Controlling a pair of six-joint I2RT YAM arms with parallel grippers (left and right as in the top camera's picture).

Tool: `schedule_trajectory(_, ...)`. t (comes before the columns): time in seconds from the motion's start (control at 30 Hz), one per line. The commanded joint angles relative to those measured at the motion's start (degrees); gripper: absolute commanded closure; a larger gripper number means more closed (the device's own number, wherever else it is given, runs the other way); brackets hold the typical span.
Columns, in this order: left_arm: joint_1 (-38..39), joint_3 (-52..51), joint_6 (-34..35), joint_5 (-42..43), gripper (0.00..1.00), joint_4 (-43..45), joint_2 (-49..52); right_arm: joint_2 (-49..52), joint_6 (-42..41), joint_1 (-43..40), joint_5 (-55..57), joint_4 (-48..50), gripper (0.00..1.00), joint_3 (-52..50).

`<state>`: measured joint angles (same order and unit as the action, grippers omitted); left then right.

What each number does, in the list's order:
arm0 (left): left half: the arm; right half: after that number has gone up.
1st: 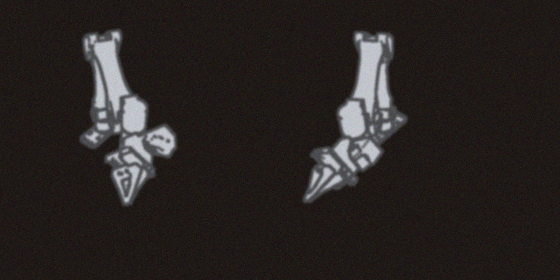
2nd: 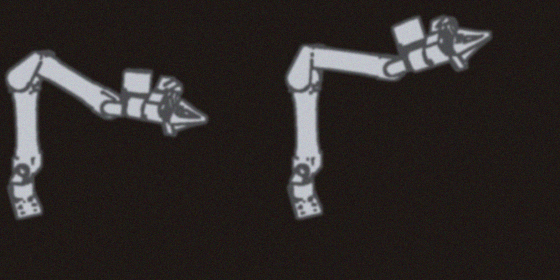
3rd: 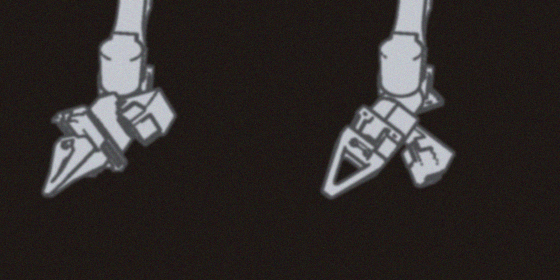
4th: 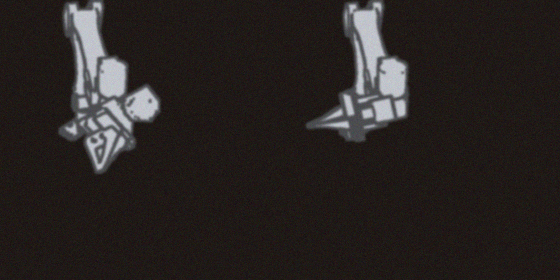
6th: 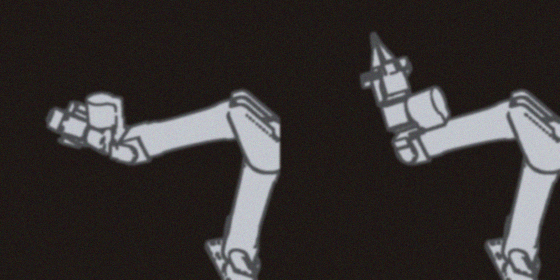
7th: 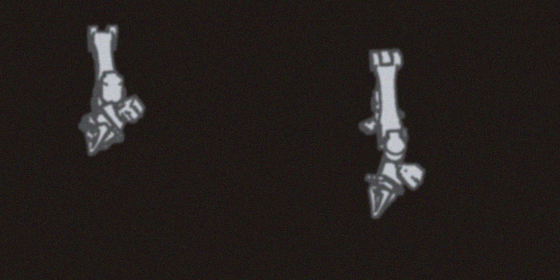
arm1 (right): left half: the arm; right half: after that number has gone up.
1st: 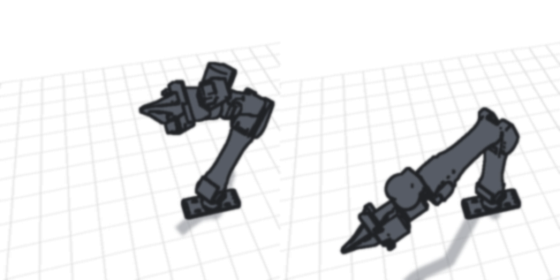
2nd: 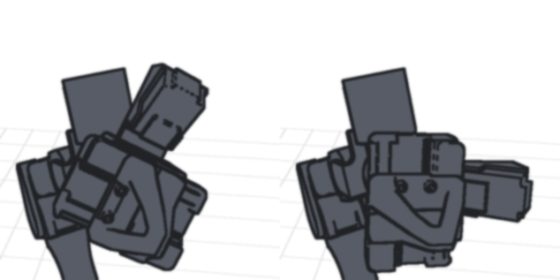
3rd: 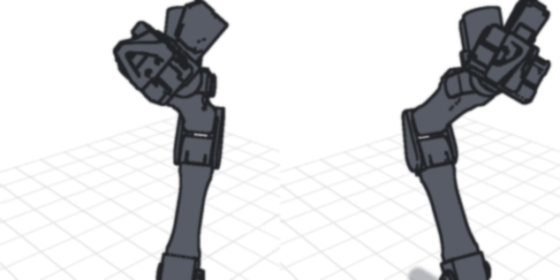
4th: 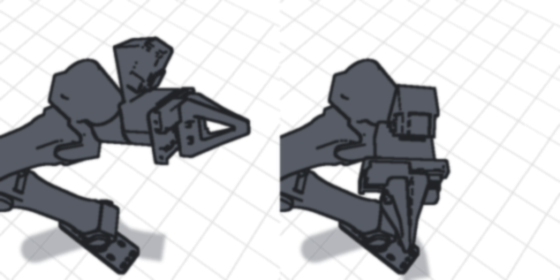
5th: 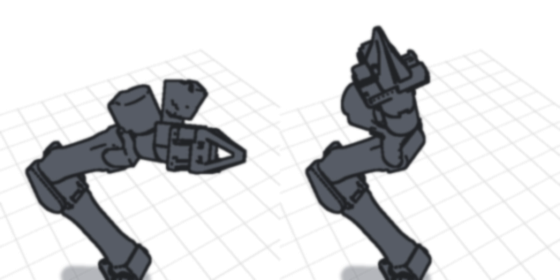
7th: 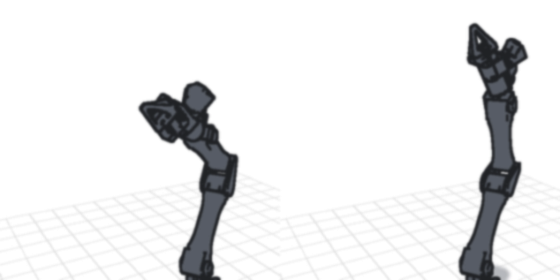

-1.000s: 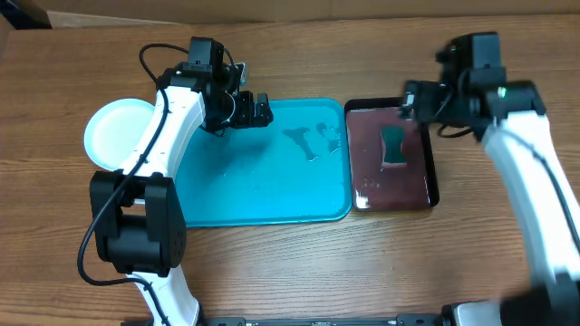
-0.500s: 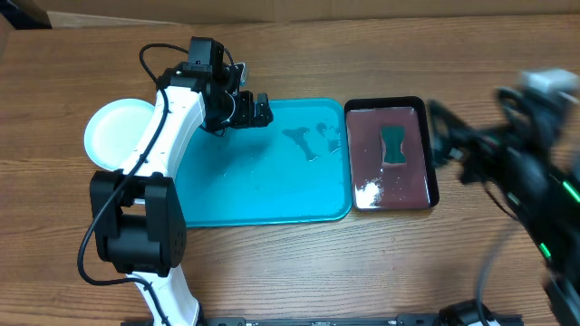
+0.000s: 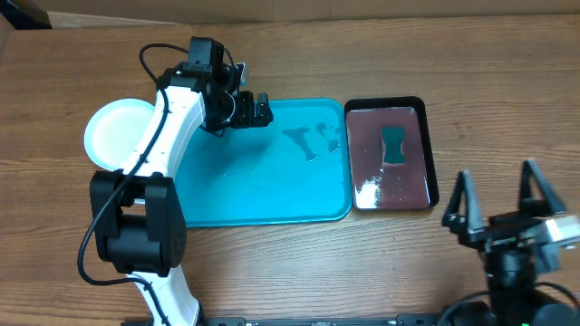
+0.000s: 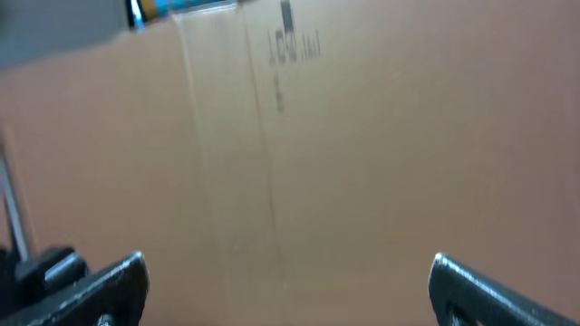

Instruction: Clean dirty plates on tray and stack at the side

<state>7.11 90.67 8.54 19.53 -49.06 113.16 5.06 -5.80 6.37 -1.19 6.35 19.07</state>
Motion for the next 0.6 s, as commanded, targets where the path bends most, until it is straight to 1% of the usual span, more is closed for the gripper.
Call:
schedule_trajectory(0.0, 0.04, 1.01, -1.27, 0.39, 0.0, 0.04, -0.44, -4.96, -0.42, -0.42, -2.01, 5.75, 0.0, -8.41)
schedule_trajectory(0.1, 0.04, 1.01, -1.27, 0.39, 0.0, 0.07, -0.44, -4.83, -0.42, -0.46, -3.58, 12.35, 0.0, -14.56)
schedule_trajectory(0.23, 0.04, 1.01, -1.27, 0.39, 0.0, 0.04, -0.46, -4.85, -0.39, -0.46, -3.61, 12.59, 0.0, -18.75)
schedule_trajectory(0.4, 0.04, 1.01, -1.27, 0.39, 0.0, 0.04, -0.44, -4.85, -0.17, -0.46, -3.19, 2.91, 0.0, -18.6)
schedule_trajectory(0.53, 0.04, 1.01, -1.27, 0.39, 0.0, 0.04, -0.44, -4.85, -0.22, -0.46, -3.37, -11.45, 0.0, -18.6)
schedule_trajectory(0.57, 0.04, 1.01, -1.27, 0.39, 0.0, 0.07, -0.44, -4.66, -0.22, -0.46, -2.8, -10.75, 0.0, -18.6)
